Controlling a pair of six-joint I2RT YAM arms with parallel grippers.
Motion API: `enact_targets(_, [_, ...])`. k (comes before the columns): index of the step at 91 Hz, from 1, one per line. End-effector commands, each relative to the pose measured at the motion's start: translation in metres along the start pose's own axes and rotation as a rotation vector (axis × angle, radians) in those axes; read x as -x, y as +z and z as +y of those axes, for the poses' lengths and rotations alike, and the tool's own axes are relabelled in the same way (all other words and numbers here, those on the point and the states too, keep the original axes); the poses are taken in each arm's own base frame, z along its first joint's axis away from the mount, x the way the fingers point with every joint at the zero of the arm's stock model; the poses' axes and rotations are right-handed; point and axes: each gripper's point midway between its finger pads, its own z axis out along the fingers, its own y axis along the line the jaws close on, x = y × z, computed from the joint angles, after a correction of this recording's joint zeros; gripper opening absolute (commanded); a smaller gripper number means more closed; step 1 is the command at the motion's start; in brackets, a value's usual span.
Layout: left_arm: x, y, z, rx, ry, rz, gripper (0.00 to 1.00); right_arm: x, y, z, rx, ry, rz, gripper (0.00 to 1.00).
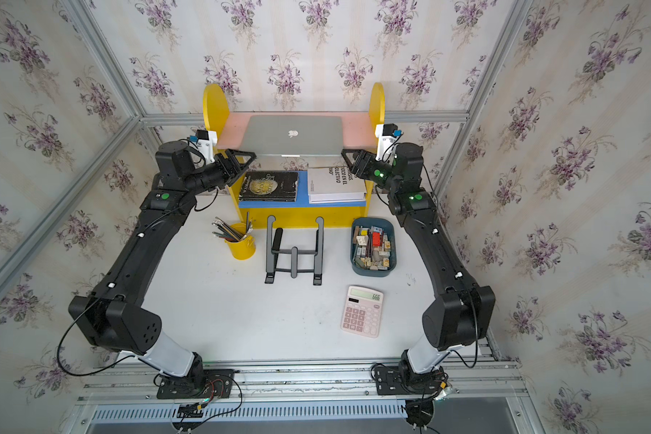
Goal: Close the laptop lid and set it aside
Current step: Place the laptop on the shelf.
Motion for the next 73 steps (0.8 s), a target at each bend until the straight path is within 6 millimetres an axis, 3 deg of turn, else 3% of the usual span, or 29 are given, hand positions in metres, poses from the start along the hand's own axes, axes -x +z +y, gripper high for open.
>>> enact_targets(1, [-0.002,-0.005,-0.007,-0.019,0.047,-0.001,0.63,-0.006,-0.003,0.012,0.029,-0.048,0.017,0.53])
enact_targets(21, [-0.009,-0.013,-0.009,-0.016,0.064,0.007,0.41,-0.030,0.007,0.030,0.057,-0.095,0.085,0.37])
enact_targets(56, [-0.020,-0.008,0.003,-0.009,0.060,0.046,0.00,-0.053,0.029,0.037,0.048,-0.139,0.171,0.09])
enact_targets(73, [-0.021,0.002,0.008,-0.017,0.048,0.067,0.00,-0.054,0.039,0.035,0.054,-0.133,0.181,0.01])
